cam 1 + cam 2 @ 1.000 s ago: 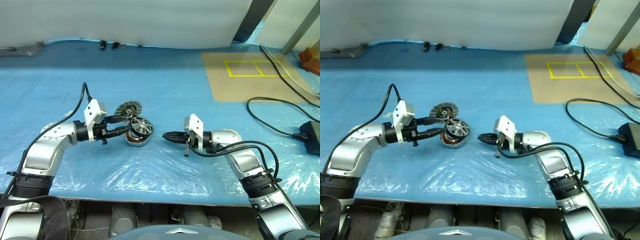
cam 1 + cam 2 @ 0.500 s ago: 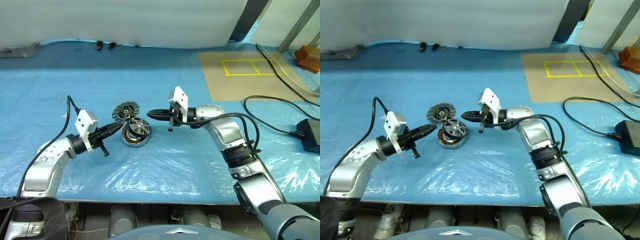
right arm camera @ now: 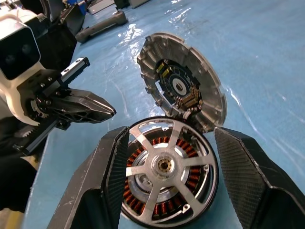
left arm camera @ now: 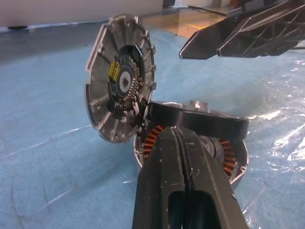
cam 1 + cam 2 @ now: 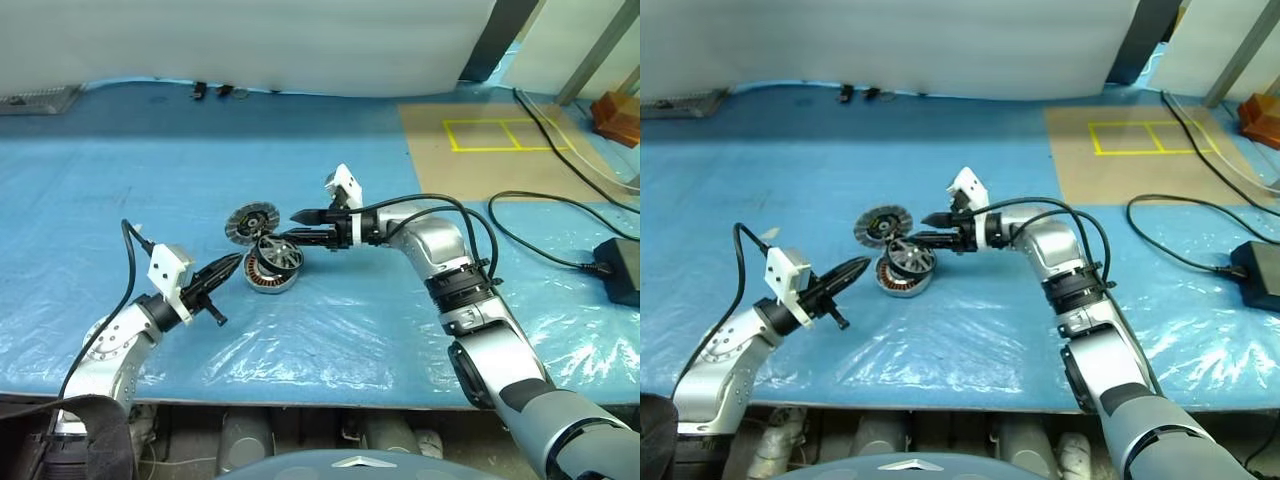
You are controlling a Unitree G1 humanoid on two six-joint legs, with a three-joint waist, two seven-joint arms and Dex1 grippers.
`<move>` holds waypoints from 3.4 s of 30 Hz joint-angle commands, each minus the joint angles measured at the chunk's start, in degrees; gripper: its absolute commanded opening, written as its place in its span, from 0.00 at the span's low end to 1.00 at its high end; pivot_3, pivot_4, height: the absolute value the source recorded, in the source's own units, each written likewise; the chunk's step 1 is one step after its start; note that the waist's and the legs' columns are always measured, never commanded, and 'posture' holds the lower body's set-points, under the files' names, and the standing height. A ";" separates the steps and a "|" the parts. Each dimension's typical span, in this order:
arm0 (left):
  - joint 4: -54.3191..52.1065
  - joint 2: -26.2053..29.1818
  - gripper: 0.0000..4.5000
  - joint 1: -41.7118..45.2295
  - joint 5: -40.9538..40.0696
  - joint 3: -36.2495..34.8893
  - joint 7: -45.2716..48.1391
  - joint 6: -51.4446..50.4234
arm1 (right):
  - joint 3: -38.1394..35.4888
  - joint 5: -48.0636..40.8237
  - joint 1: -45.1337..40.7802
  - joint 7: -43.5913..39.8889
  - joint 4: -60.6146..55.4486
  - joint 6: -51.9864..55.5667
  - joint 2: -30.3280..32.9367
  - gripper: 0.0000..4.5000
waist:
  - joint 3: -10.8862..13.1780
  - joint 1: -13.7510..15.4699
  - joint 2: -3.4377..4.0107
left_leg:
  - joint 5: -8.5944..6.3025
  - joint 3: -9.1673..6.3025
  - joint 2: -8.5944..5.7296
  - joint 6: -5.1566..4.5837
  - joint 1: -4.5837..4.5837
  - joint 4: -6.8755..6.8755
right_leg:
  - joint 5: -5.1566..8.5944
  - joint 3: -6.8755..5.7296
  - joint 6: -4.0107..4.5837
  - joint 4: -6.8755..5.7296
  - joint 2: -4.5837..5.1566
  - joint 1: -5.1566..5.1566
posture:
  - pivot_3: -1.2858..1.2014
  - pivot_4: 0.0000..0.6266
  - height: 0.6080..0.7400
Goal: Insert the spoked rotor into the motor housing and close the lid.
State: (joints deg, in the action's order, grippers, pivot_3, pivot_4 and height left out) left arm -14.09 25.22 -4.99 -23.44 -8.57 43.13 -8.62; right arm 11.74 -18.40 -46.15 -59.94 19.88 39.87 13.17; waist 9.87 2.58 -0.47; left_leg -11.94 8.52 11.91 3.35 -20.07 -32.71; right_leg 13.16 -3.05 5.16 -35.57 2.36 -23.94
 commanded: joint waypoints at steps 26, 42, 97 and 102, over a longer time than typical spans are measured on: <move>-0.14 0.17 0.00 -0.87 0.67 -0.12 -0.30 2.34 | 1.69 1.99 0.46 3.56 4.30 1.09 -4.61 0.21 | 0.00 -0.10 0.00 | 0.00 0.01 0.00 0.01 0.02 -0.02 | 0.00 0.00 0.01 -0.04 0.01 -0.01 | 0.52 0.24 1.00; 1.69 2.14 0.00 -0.38 -0.08 -2.41 0.64 2.89 | 5.97 3.17 1.07 -0.68 -5.31 -3.06 -1.87 0.06 | 0.00 -0.11 0.00 | 0.00 0.01 0.00 0.01 0.01 -0.04 | -0.01 0.02 0.02 -0.08 0.00 -0.06 | 0.52 0.24 1.00; 1.66 4.81 0.00 -0.47 0.55 -0.68 3.68 1.45 | 11.03 13.05 2.11 1.23 -3.44 -13.29 -3.18 0.06 | 0.00 -0.24 0.01 | -0.02 0.02 0.00 -0.02 0.53 0.00 | 0.00 0.04 0.01 0.00 0.04 0.60 | 0.52 0.24 1.00; 3.58 4.42 0.00 -1.89 2.50 0.05 3.55 4.04 | 10.76 13.08 1.65 1.41 -3.65 -12.82 -3.11 0.06 | 0.00 -0.17 0.02 | -0.02 0.02 0.01 -0.01 0.49 0.04 | 0.00 0.04 0.01 0.06 0.04 0.55 | 0.52 0.24 1.00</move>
State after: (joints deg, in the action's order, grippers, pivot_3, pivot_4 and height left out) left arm -10.11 29.67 -6.92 -21.28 -8.38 46.67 -6.47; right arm 23.18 -4.65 -44.01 -58.63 17.79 27.15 10.33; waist 9.88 2.41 -0.45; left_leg -11.96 8.53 11.91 3.33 -19.58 -32.67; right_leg 13.16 -3.00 5.17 -35.51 2.40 -23.43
